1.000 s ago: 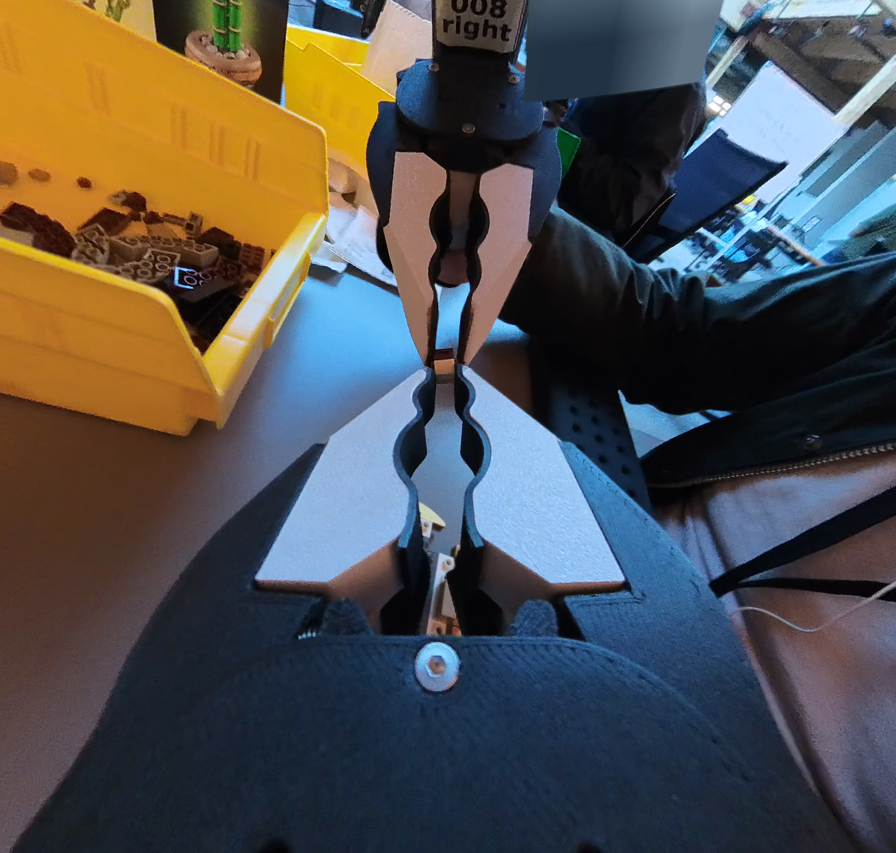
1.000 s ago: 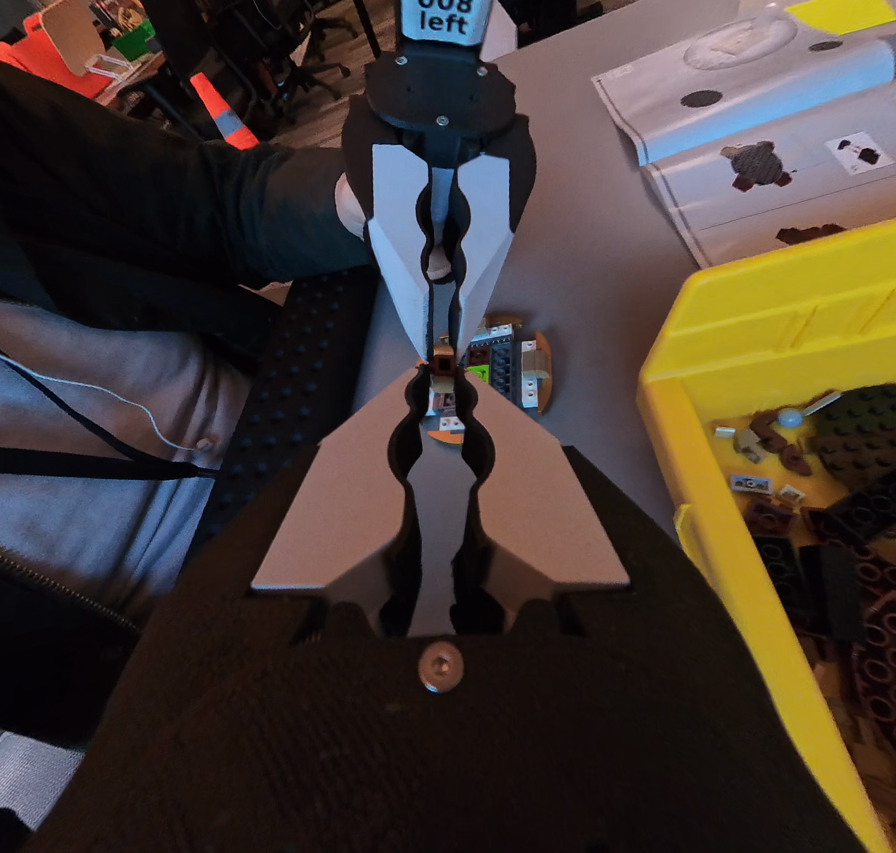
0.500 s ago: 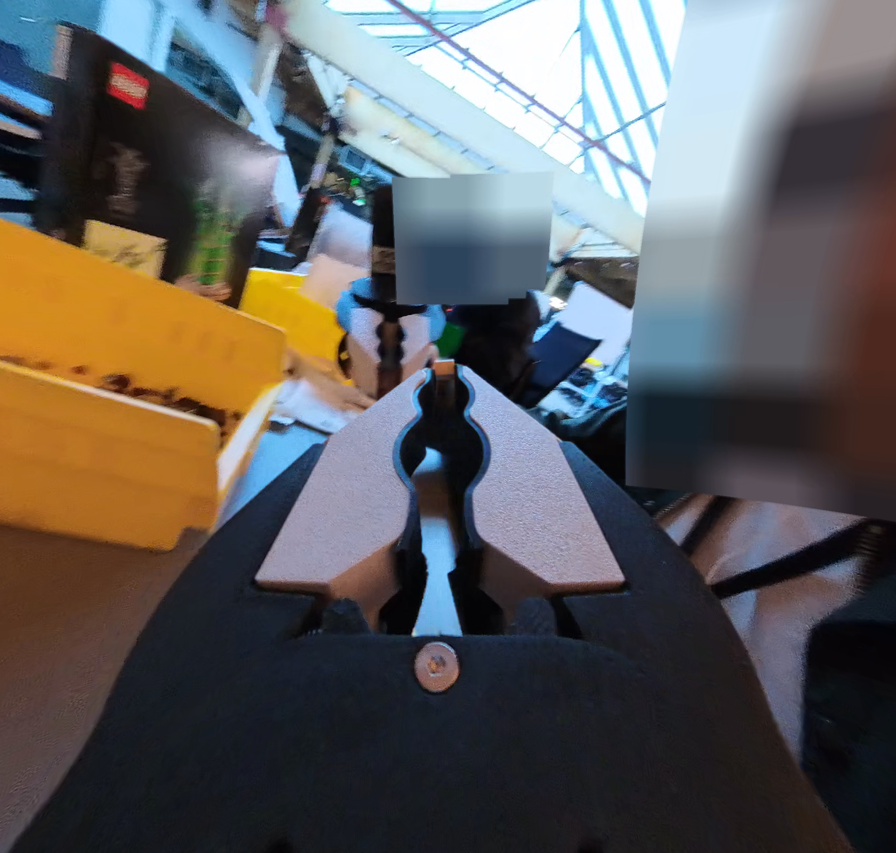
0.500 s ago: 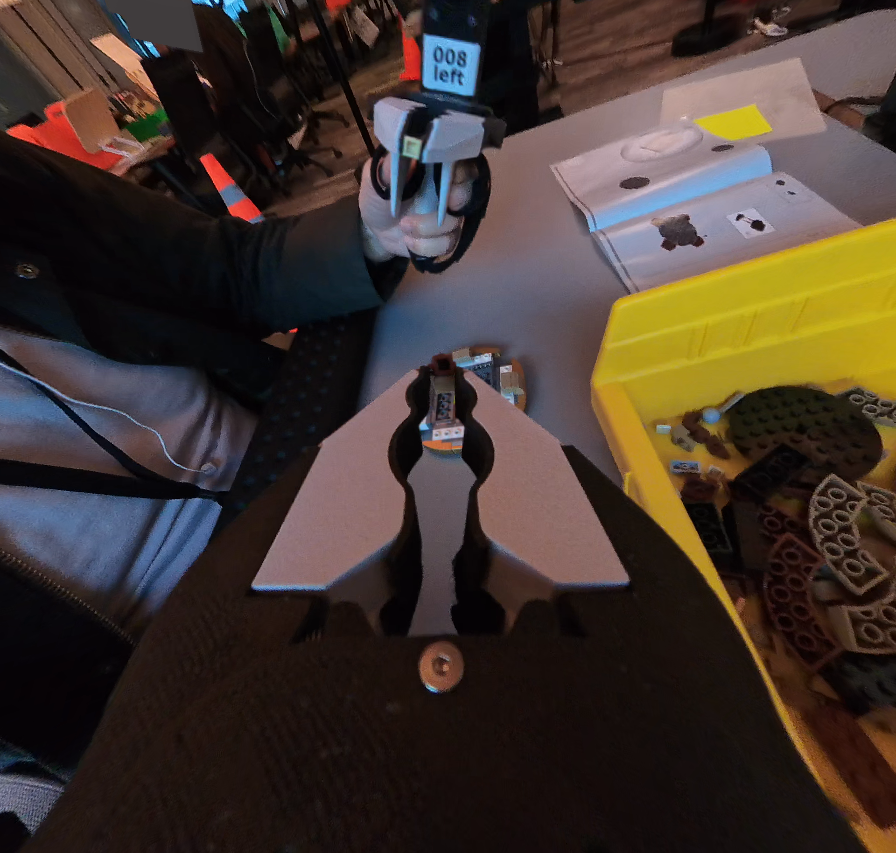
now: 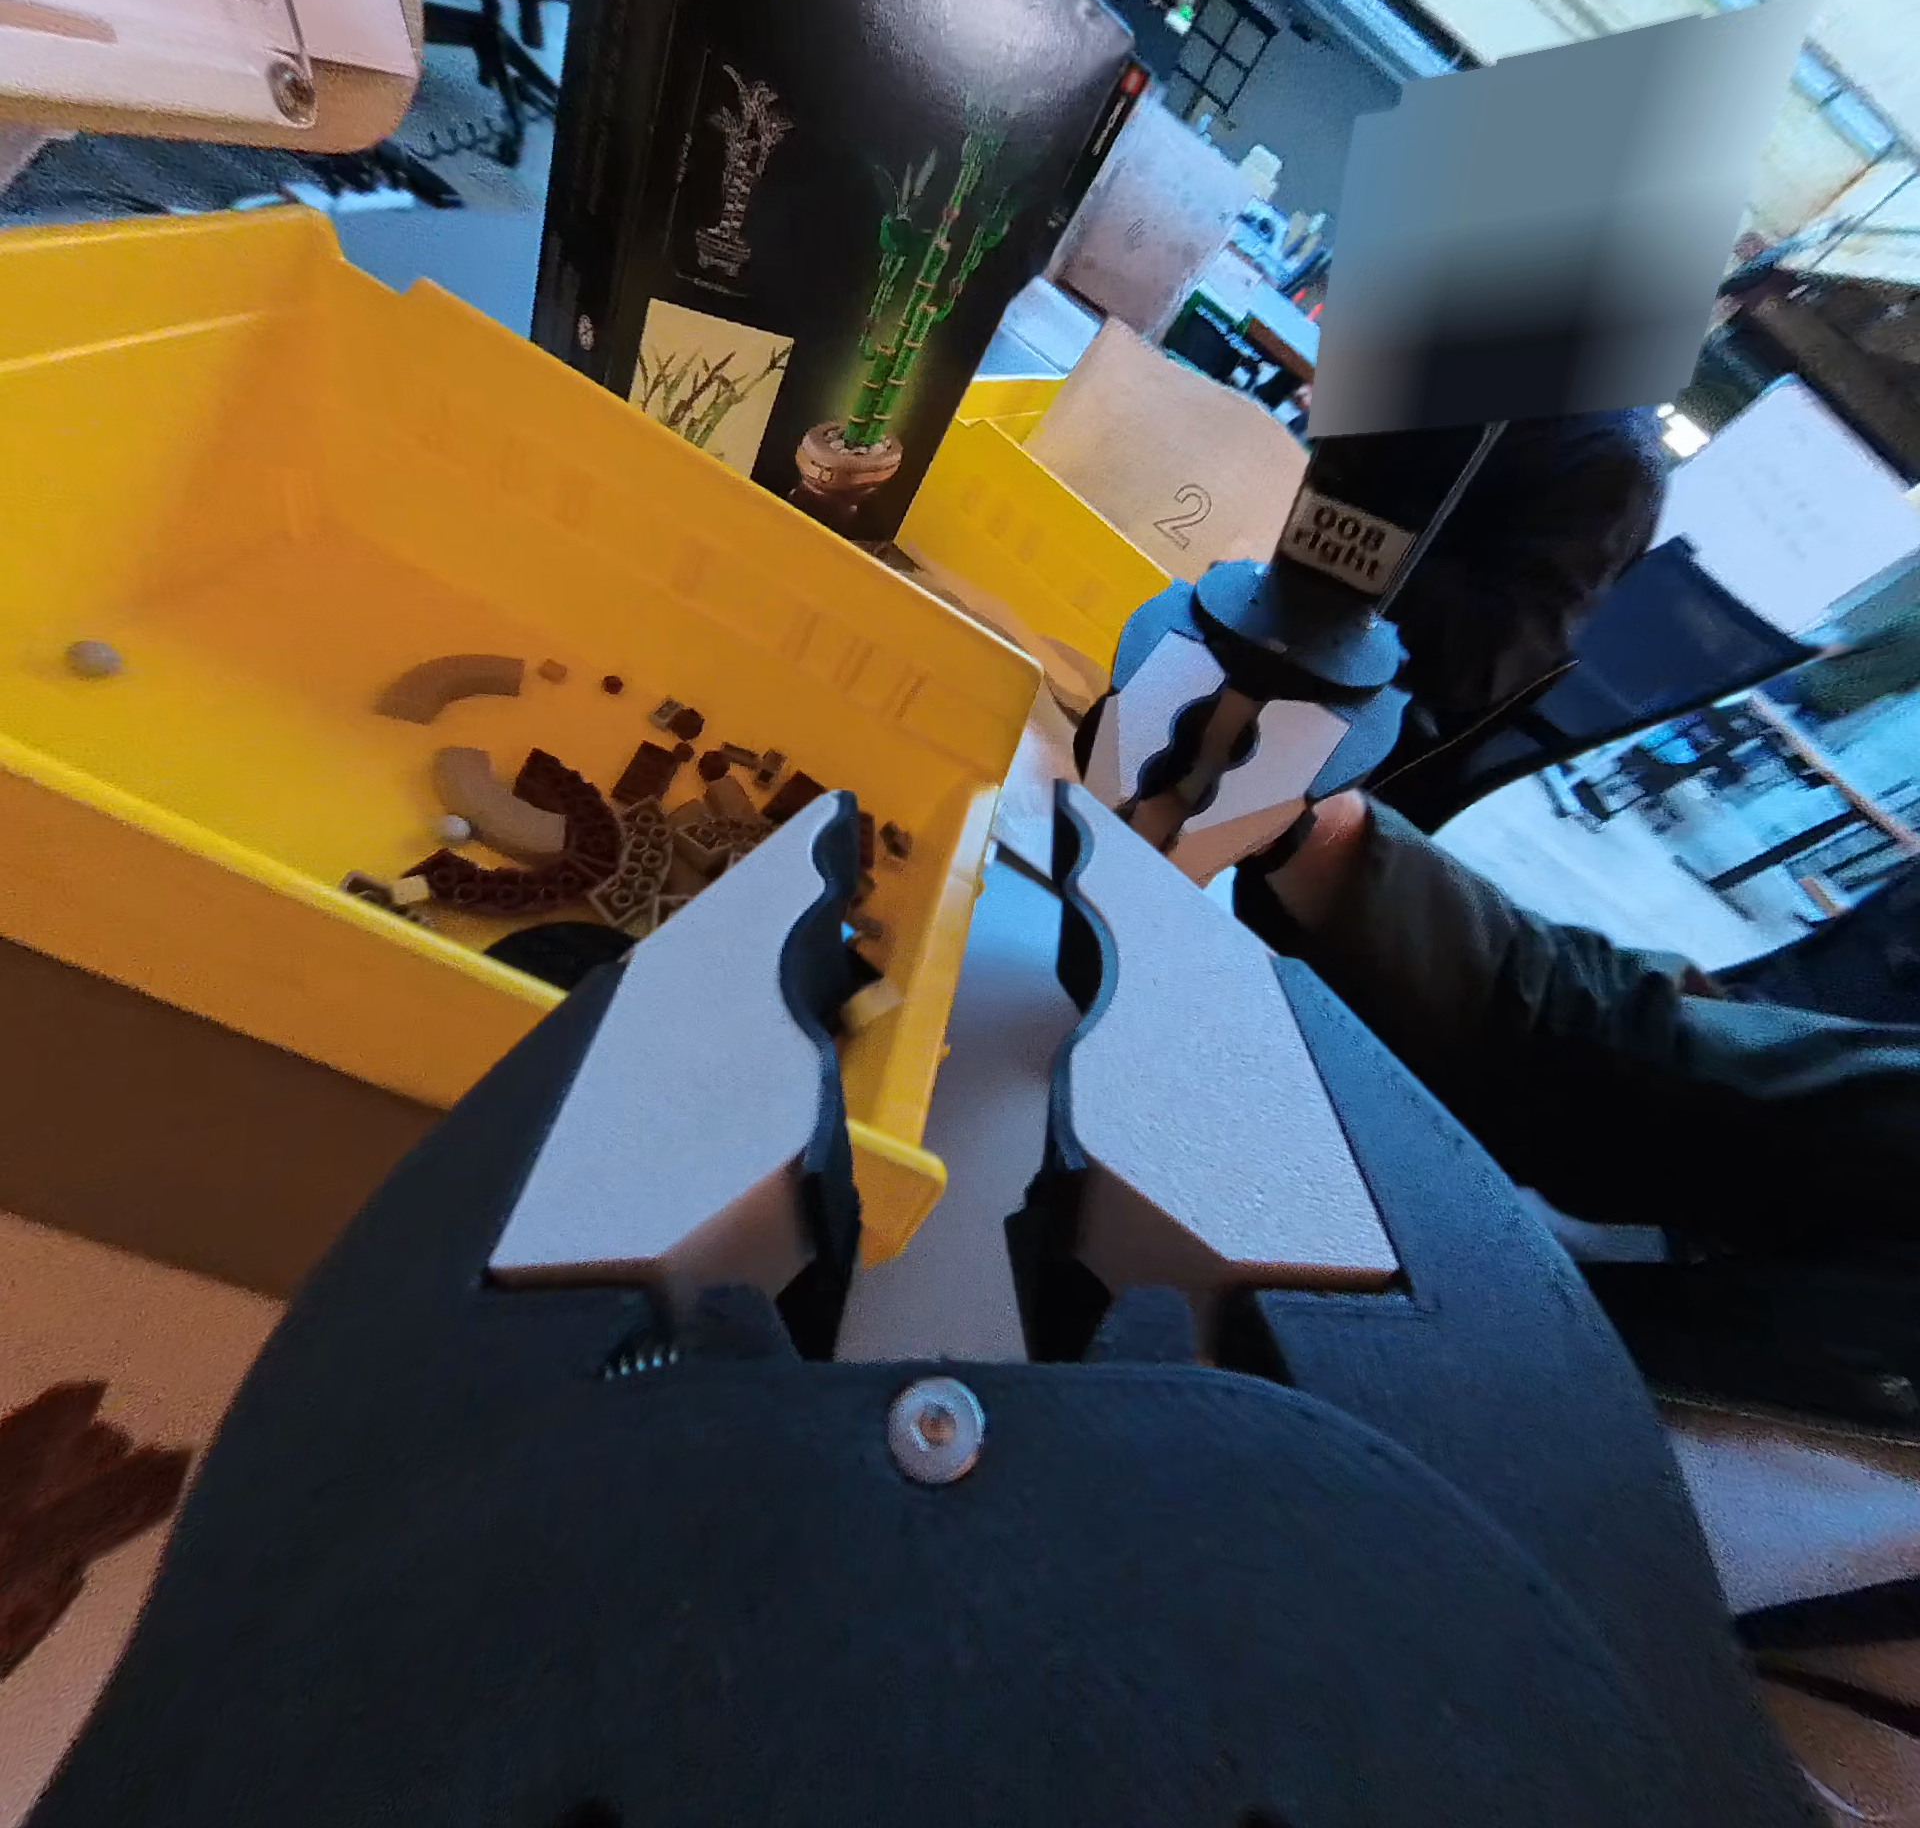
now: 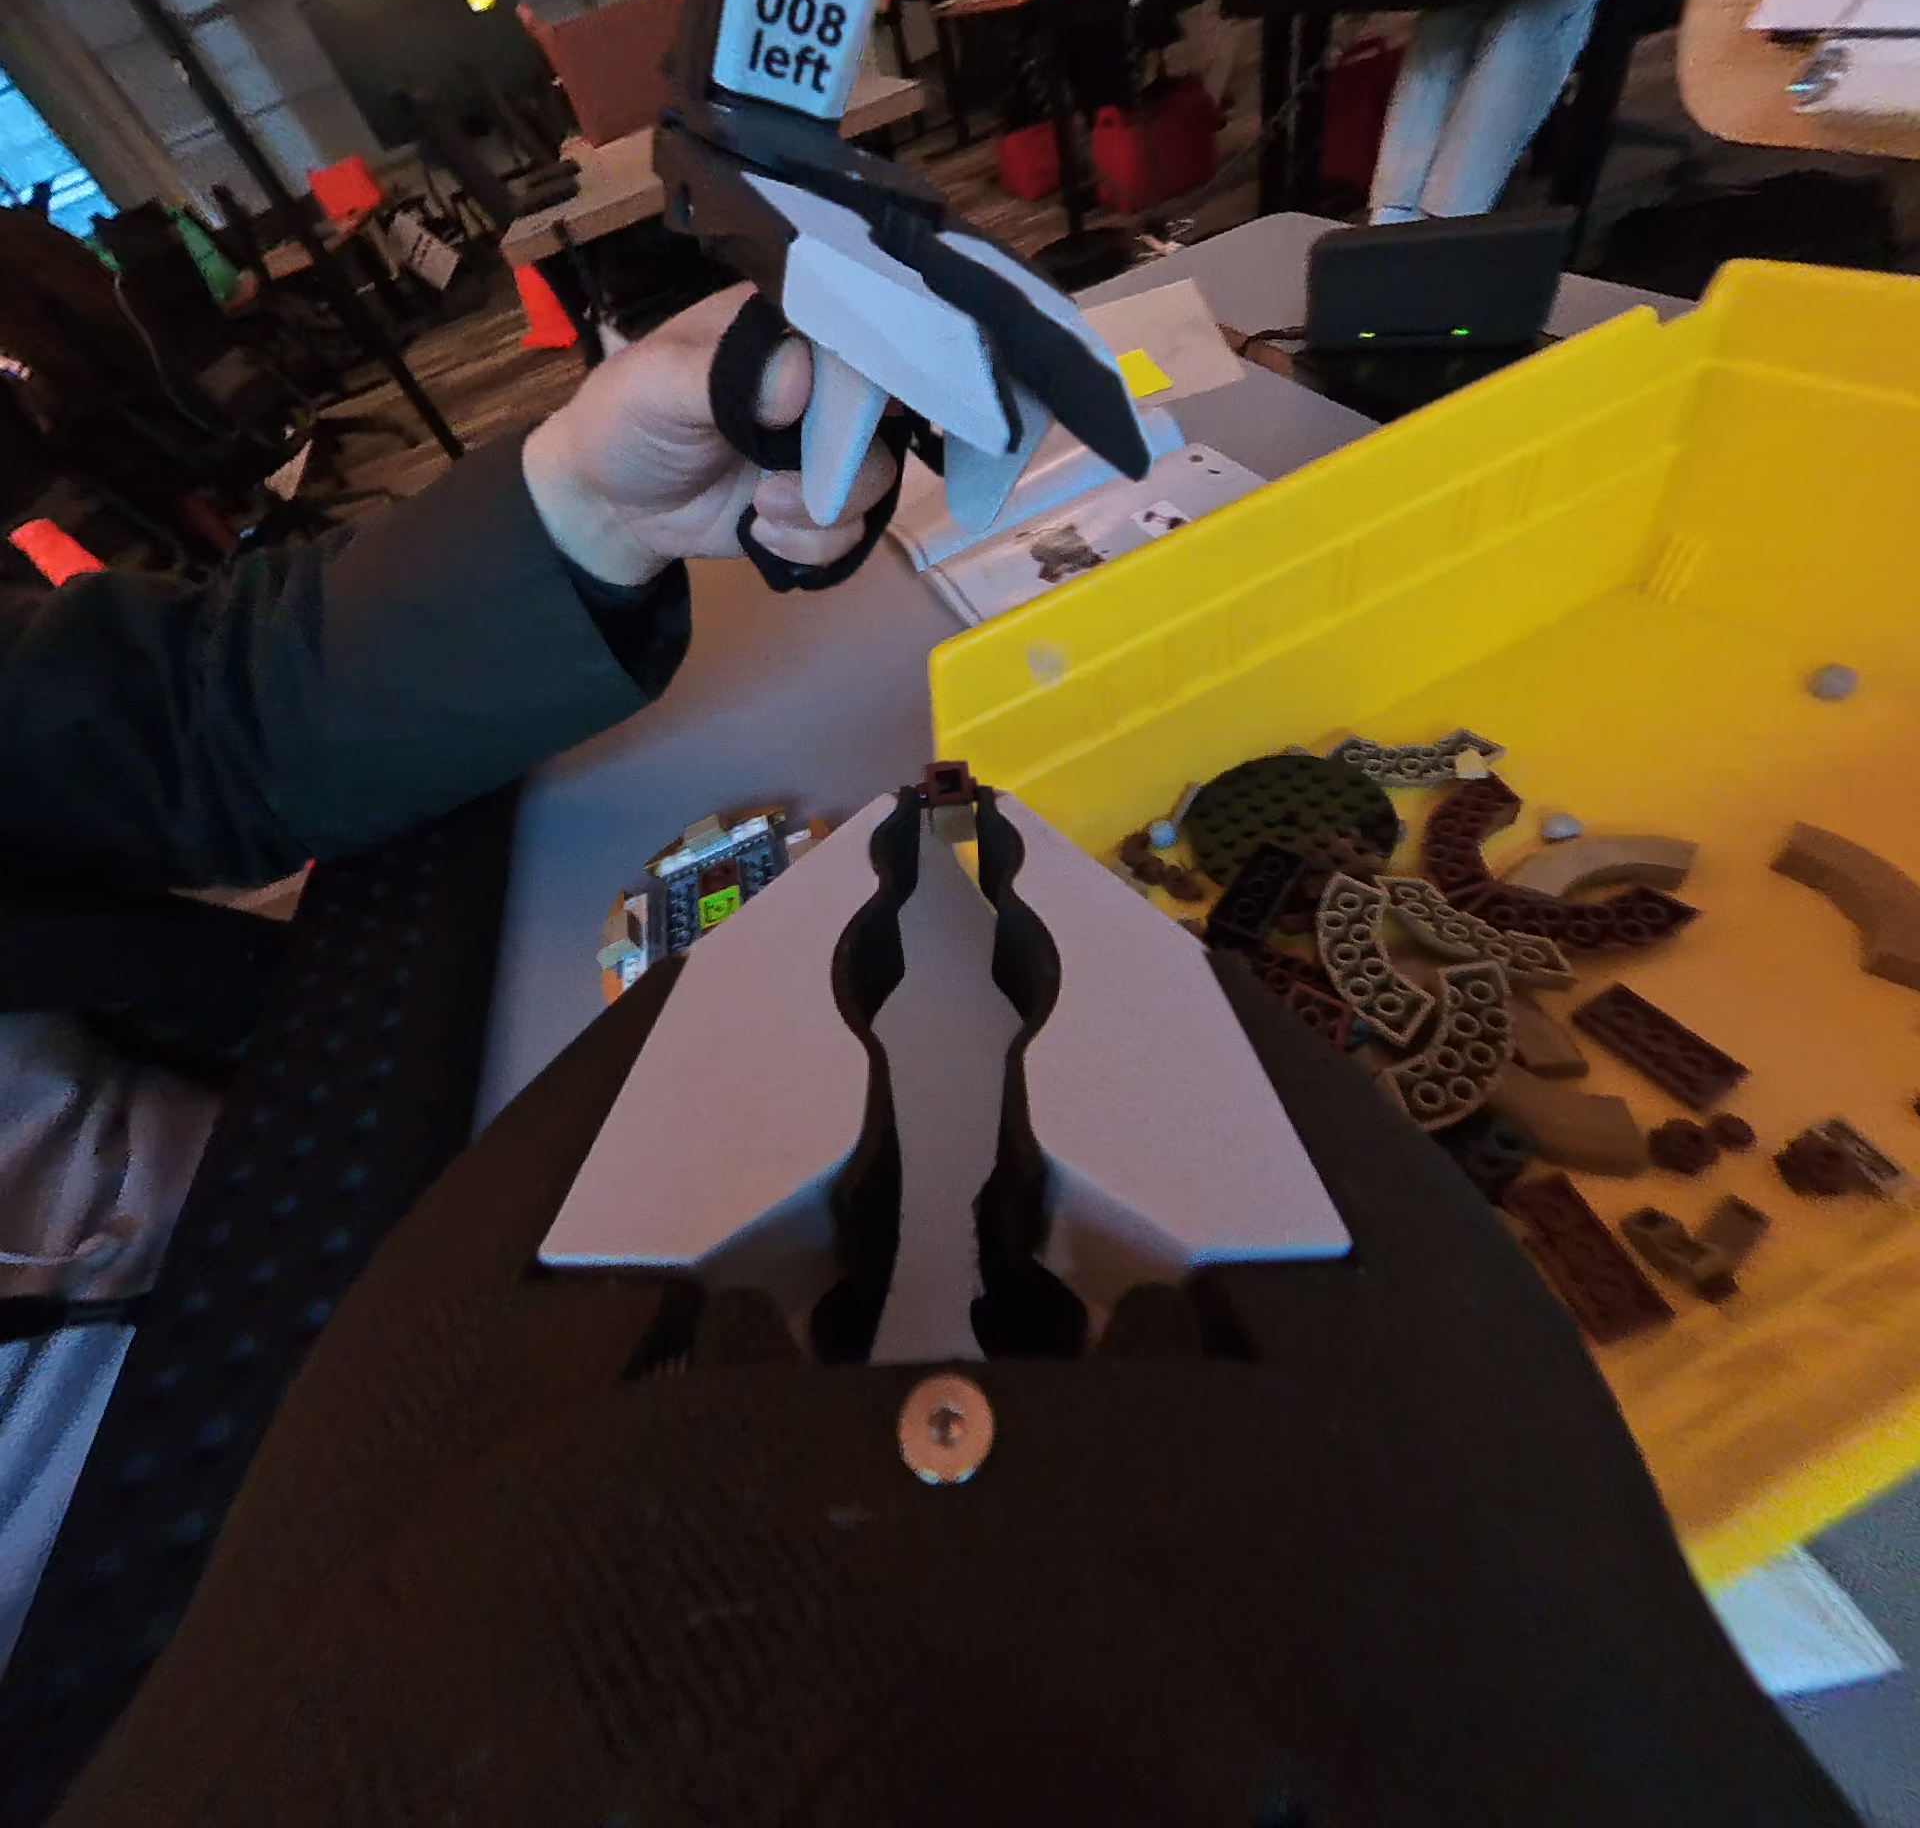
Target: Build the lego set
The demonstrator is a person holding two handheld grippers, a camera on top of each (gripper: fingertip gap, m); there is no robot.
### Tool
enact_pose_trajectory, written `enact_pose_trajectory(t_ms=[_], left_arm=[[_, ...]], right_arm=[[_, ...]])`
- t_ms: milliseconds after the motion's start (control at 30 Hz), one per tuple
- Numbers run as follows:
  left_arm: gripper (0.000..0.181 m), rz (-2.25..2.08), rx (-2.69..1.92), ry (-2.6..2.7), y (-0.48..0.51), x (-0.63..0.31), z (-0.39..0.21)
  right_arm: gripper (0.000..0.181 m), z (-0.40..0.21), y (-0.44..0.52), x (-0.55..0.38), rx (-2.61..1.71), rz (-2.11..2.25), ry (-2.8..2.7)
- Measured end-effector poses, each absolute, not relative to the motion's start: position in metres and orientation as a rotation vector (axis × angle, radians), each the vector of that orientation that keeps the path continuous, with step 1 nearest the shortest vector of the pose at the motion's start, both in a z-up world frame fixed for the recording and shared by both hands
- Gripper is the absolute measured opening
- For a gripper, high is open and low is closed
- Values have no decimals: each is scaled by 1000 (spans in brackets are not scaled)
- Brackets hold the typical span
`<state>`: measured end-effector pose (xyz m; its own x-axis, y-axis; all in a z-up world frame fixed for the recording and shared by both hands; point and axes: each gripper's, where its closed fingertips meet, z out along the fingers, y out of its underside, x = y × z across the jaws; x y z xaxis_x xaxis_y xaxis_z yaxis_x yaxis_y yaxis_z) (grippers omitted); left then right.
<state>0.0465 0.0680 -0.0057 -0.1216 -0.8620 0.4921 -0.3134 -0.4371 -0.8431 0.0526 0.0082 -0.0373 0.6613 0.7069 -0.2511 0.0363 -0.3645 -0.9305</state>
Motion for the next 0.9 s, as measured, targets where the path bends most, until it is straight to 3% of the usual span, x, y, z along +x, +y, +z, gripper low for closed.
enact_pose_trajectory(t_ms=[133,400,633,900], left_arm=[[42,-1660,-1670,1308,68,44,-3],[31,-1815,-1577,1591,-3,44,-8],[11,-1777,-1562,1634,-14,50,-17],[6,-1781,-1519,1605,-11,51,-13]], right_arm=[[9,-35,15,62,-1815,836,-493],[8,-9,2,48,-1667,1219,-413],[8,-12,1,42,-1669,1247,-421],[8,-9,0,43,-1644,1247,-431]])
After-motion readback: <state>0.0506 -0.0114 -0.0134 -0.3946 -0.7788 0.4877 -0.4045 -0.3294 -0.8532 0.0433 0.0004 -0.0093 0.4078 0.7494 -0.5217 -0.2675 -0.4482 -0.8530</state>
